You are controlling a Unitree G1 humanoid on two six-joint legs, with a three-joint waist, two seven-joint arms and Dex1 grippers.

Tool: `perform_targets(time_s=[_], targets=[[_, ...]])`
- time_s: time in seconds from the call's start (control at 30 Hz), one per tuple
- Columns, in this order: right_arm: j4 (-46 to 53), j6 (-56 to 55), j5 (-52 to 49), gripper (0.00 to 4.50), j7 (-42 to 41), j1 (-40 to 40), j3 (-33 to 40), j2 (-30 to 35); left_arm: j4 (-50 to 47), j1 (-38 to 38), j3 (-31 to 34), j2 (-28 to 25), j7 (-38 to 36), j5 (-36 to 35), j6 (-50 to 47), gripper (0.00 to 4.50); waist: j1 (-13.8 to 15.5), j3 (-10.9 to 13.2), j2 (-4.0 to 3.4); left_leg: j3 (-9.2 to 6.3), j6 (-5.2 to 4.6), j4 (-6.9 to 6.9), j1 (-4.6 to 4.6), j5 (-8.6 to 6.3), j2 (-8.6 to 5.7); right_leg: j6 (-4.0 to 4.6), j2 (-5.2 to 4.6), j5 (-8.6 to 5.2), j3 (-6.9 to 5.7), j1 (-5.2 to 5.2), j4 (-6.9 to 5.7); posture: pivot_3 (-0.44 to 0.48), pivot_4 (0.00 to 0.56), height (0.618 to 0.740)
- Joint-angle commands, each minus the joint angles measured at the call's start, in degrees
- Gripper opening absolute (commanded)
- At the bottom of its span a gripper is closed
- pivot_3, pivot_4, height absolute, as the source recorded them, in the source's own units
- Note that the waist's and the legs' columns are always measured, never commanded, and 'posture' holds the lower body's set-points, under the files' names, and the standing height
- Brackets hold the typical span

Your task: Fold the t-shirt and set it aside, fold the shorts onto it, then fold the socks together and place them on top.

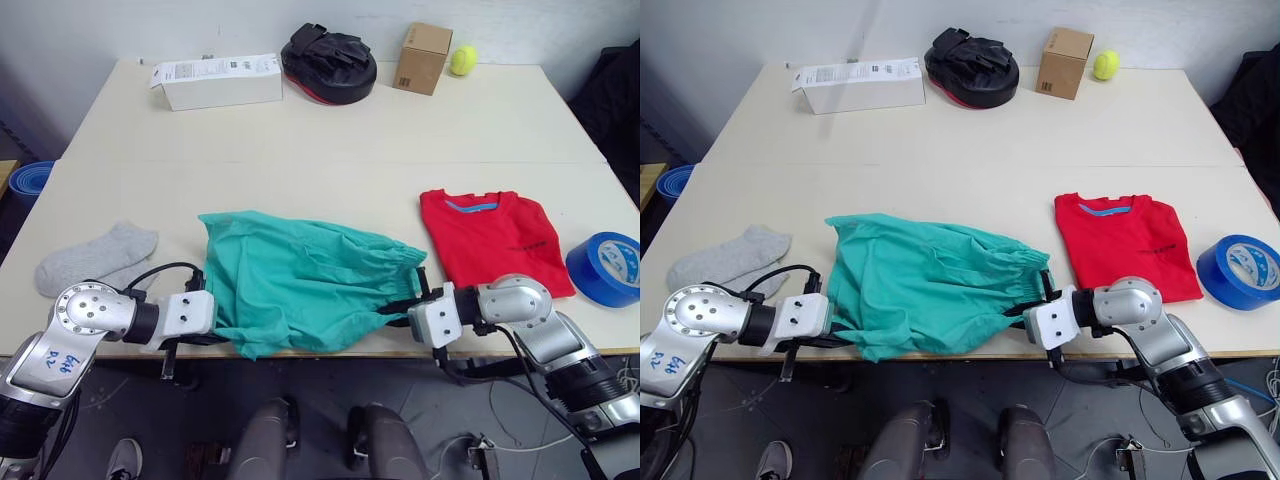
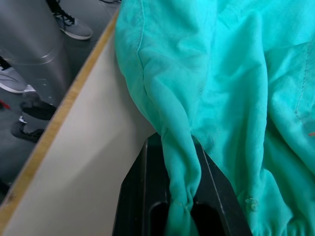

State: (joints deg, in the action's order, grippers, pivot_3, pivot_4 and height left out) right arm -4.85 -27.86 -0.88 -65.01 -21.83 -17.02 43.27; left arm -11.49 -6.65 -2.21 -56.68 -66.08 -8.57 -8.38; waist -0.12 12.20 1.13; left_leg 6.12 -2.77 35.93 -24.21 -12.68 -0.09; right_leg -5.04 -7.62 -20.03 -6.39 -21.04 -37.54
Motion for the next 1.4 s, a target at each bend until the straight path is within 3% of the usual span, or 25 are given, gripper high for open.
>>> perform_targets(time_s=[0.03, 0.2, 0.23, 0.33, 0.53, 0.63, 0.67, 0.73, 0.8, 0.83, 0.9, 1.07, 1.17, 1.27, 1.3, 1.4], targets=[[0.1, 0.1, 1.7, 0.00, 2.9, -1.4, 2.6, 0.3, 3.8, -2.3, 0.0, 0.6, 2.7, 3.2, 1.9, 0.03, 0.0, 0.0, -0.01, 0.00, 0.02, -0.01, 0.00, 0.01, 0.00, 0.01, 0.00, 0.00, 0.00, -0.02, 0.00, 0.000, 0.150, 0.740], [2.3, 2.9, -0.5, 0.00, 1.0, -0.1, 2.8, 2.5, 4.7, -4.2, -1.0, 1.4, 1.7, 2.2, 1.1, 0.03, 0.0, 0.0, -0.01, 0.07, 0.04, -0.12, -0.02, 0.03, 0.00, 0.03, 0.01, 0.00, 0.01, -0.09, 0.02, 0.000, 0.150, 0.740], [3.1, 3.4, -1.3, 0.30, 0.2, 0.4, 3.0, 3.0, 4.3, -4.4, -0.9, 1.7, 1.6, 1.6, 0.2, 0.01, 0.1, 0.0, -0.01, 0.09, 0.05, -0.15, -0.02, 0.03, 0.00, 0.03, 0.01, 0.00, 0.01, -0.10, 0.05, 0.000, 0.150, 0.740], [6.4, 6.9, -4.1, 1.15, -1.3, 2.7, 4.1, 4.7, 2.0, -3.8, 0.6, 1.6, 0.6, -1.3, -3.3, 0.64, 0.1, 0.0, -0.01, 0.10, 0.05, -0.18, -0.03, 0.03, 0.00, 0.02, 0.01, 0.00, 0.00, -0.08, 0.10, 0.000, 0.150, 0.740], [13.9, 16.7, -10.9, 3.32, -1.5, 6.3, 8.8, 7.3, -3.6, -0.1, 7.7, -0.6, -2.6, -11.2, -12.5, 2.57, -0.2, 0.0, 0.00, 0.11, 0.01, -0.20, -0.05, 0.01, 0.03, 0.02, 0.01, 0.00, 0.03, -0.10, 0.12, 0.000, 0.150, 0.740], [19.2, 26.6, -17.3, 4.38, -0.3, 7.2, 12.7, 8.1, -6.5, -0.1, 13.2, -2.3, -4.7, -21.1, -22.7, 3.53, -0.1, 0.0, -0.01, 0.08, 0.03, -0.23, -0.05, 0.02, 0.06, 0.05, 0.03, -0.01, 0.02, -0.12, 0.12, 0.000, 0.150, 0.740], [21.0, 30.8, -20.0, 4.50, 0.1, 7.3, 13.9, 8.4, -7.2, -0.9, 14.6, -2.7, -4.8, -24.0, -25.9, 3.84, -0.1, 0.0, -0.01, 0.07, 0.03, -0.24, -0.05, 0.02, 0.07, 0.06, 0.03, -0.02, 0.02, -0.12, 0.14, 0.000, 0.150, 0.740], [24.4, 39.5, -25.6, 4.50, 1.6, 6.5, 16.0, 8.4, -7.3, -4.8, 16.1, -2.5, -3.4, -28.9, -31.4, 4.45, 0.0, 0.0, -0.01, 0.02, 0.03, -0.26, -0.05, 0.01, 0.07, 0.08, 0.03, -0.03, 0.02, -0.11, 0.15, 0.000, 0.150, 0.740], [26.3, 46.7, -29.4, 4.50, 4.1, 4.4, 16.8, 7.3, -6.1, -10.5, 15.1, -0.5, -0.4, -31.3, -35.1, 4.48, 0.3, 0.0, -0.01, -0.05, 0.03, -0.25, -0.05, 0.01, 0.06, 0.09, 0.03, -0.03, 0.00, -0.08, 0.17, 0.000, 0.150, 0.740], [26.8, 49.4, -30.5, 4.30, 5.3, 3.2, 16.6, 6.5, -5.2, -13.5, 14.0, 1.1, 1.5, -31.3, -35.9, 4.37, 0.2, 0.0, -0.01, -0.05, 0.03, -0.25, -0.05, 0.01, 0.06, 0.09, 0.02, -0.03, 0.00, -0.08, 0.17, 0.000, 0.150, 0.740], [27.0, 53.8, -30.6, 3.88, 8.1, 0.4, 14.9, 4.5, -3.0, -18.4, 10.1, 4.4, 4.4, -28.1, -34.7, 3.85, 0.2, 0.0, 0.00, -0.04, 0.03, -0.24, -0.03, 0.02, 0.04, 0.09, 0.02, -0.02, 0.00, -0.03, 0.20, 0.000, 0.150, 0.740], [24.6, 55.1, -23.8, 2.09, 12.4, -4.0, 8.5, -1.2, 4.9, -23.3, -3.3, 10.3, 7.6, -12.7, -23.1, 2.23, 0.0, 0.0, 0.03, 0.26, 0.31, -0.41, -0.09, 0.19, -0.01, 0.07, 0.05, -0.01, 0.09, -0.23, 0.22, 0.000, 0.150, 0.740], [23.3, 53.0, -20.1, 0.95, 13.1, -4.5, 5.2, -4.2, 13.5, -24.8, -7.3, 14.0, 10.4, -5.9, -16.0, 1.22, 0.1, 0.0, 0.07, 0.50, 0.04, -0.44, -0.20, 0.35, 0.00, 0.04, 0.09, 0.00, 0.13, -0.47, 0.15, 0.000, 0.150, 0.740], [23.3, 50.4, -18.4, 0.00, 12.0, -4.0, 3.5, -6.0, 18.6, -24.8, -8.3, 15.9, 9.7, -3.6, -11.6, 0.28, -0.1, 0.0, 0.12, 0.53, -0.01, -0.40, -0.28, 0.35, 0.01, 0.02, 0.09, 0.01, 0.10, -0.53, 0.16, 0.000, 0.150, 0.740], [23.2, 50.1, -18.0, 0.00, 11.8, -3.9, 3.1, -6.3, 19.4, -24.7, -8.5, 16.1, 9.3, -2.9, -10.5, 0.01, -0.1, 0.0, 0.12, 0.54, -0.03, -0.37, -0.29, 0.33, 0.02, 0.01, 0.09, 0.01, 0.10, -0.53, 0.15, 0.000, 0.150, 0.740], [21.1, 48.7, -13.7, 0.00, 11.3, -3.5, -0.4, -6.3, 22.3, -24.2, -9.4, 17.5, 9.8, -1.0, -8.9, 0.01, 0.0, 0.0, 0.19, 0.54, -0.08, -0.29, -0.27, 0.31, 0.02, -0.03, 0.06, 0.04, 0.11, -0.47, 0.16, 0.000, 0.150, 0.740]])
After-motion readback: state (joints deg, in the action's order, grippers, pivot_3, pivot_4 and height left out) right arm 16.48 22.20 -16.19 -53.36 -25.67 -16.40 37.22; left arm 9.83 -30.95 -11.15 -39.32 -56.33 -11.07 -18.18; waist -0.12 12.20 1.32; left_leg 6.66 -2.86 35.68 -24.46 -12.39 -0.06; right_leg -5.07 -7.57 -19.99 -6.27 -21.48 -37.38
